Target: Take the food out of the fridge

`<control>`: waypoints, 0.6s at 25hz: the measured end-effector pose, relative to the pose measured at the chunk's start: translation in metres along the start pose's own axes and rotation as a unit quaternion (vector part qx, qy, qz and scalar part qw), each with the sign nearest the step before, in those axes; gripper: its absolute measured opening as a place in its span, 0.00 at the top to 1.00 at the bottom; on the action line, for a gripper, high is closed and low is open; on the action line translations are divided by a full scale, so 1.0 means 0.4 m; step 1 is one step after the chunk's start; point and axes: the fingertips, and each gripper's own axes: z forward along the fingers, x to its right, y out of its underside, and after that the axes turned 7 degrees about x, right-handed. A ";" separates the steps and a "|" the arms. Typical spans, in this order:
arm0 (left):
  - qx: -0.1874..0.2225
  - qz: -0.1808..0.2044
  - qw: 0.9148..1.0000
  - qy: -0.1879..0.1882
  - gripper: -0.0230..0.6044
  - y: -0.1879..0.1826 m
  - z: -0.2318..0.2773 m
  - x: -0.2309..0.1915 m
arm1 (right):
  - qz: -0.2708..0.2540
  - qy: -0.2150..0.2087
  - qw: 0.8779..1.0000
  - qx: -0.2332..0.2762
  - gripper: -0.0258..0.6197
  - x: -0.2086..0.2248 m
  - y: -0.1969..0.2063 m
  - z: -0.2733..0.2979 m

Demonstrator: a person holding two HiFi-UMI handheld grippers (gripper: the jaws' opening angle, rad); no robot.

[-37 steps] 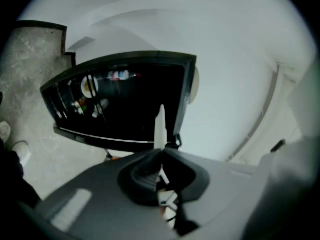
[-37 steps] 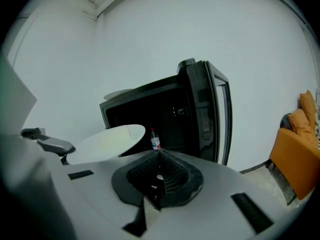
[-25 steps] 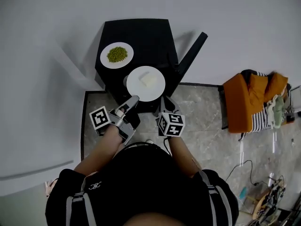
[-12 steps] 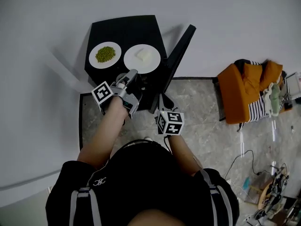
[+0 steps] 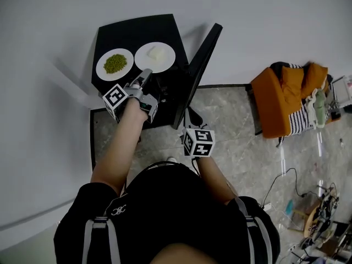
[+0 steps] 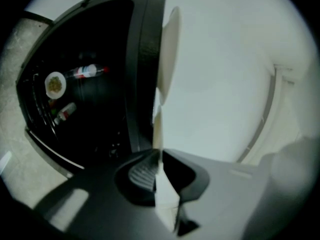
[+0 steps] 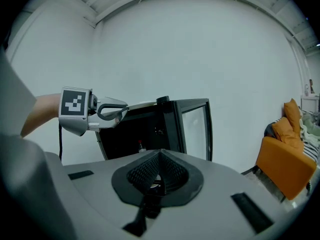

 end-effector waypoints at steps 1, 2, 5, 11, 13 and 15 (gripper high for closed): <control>0.002 0.001 1.000 0.001 0.94 -0.002 0.003 0.001 | 0.000 0.001 1.000 -0.001 0.96 0.002 0.000 0.000; 0.003 0.005 1.000 0.001 0.93 -0.002 0.004 0.000 | -0.001 0.001 1.000 -0.001 0.96 0.003 0.001 0.000; -0.002 0.022 1.000 0.002 0.79 0.006 -0.008 0.001 | 0.000 0.000 1.000 -0.006 0.96 0.001 0.005 0.001; -0.026 0.051 0.998 0.037 0.78 0.022 -0.079 0.027 | -0.004 -0.014 1.000 -0.008 0.96 -0.031 0.004 0.020; -0.051 0.106 0.992 0.044 0.83 0.038 -0.110 0.033 | -0.005 -0.023 1.000 -0.006 0.96 -0.048 -0.002 0.030; -0.074 0.195 0.977 0.034 0.96 0.054 -0.141 0.023 | -0.006 -0.034 0.999 -0.002 0.96 -0.071 -0.014 0.039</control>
